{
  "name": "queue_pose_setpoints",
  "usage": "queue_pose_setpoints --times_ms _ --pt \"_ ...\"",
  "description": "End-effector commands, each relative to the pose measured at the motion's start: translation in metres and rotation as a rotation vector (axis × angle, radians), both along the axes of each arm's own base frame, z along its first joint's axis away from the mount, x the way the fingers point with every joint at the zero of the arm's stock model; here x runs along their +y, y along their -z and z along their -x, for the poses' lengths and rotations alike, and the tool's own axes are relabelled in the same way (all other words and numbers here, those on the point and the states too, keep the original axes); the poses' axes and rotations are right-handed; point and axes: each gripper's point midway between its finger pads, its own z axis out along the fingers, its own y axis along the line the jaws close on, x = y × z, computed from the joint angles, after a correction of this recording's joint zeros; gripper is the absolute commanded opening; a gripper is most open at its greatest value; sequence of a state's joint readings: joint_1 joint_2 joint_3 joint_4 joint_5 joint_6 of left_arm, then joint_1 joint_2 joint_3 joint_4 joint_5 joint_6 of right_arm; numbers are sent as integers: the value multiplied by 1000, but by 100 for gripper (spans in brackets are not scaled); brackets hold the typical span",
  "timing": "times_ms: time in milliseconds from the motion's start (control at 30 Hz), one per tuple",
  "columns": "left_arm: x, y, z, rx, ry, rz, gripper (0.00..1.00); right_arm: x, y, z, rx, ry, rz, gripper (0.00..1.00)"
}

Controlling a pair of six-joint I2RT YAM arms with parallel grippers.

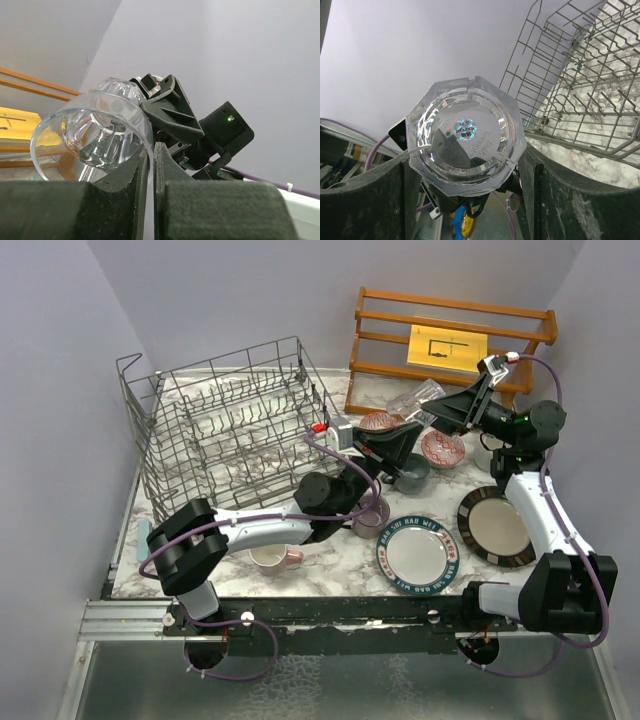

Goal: Load the mixed dishes into the dish rack
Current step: Pick up the cup at the center of the board.

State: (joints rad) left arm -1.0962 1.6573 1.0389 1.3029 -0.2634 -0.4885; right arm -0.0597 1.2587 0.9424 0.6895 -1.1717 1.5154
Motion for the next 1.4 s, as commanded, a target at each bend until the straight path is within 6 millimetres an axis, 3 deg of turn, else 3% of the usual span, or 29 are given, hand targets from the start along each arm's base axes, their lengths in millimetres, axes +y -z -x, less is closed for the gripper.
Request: queue_pose_setpoints --times_ms 0,133,233,300,433,500,567,733,900,1167,1267,1367 --pt "-9 18 7 4 42 -38 0 5 -4 7 -56 -21 -12 65" --pt "-9 22 6 13 42 -39 0 6 -5 8 -75 -23 -10 68" --pt "-13 24 6 16 54 -39 0 5 -4 7 -84 -22 -6 76" --pt "-14 23 7 15 61 -39 0 6 -2 7 -99 -20 4 75" --pt "-16 27 7 25 69 -47 2 5 3 4 -132 -9 35 46" --pt "-17 32 7 32 70 -60 9 5 6 3 -146 -3 44 35" --pt "-17 39 7 41 70 -74 18 5 11 2 -158 6 52 31" --pt "-8 50 9 67 64 -92 51 2 24 1 -188 28 77 29" --pt "5 65 21 84 86 -158 69 0 32 1 -242 38 116 28" --pt "39 97 59 84 166 -410 76 -1 48 8 -473 -15 245 28" --pt "52 100 76 66 216 -513 76 0 56 15 -565 -69 295 28" --pt "72 98 78 78 201 -586 79 0 68 26 -674 -158 337 28"
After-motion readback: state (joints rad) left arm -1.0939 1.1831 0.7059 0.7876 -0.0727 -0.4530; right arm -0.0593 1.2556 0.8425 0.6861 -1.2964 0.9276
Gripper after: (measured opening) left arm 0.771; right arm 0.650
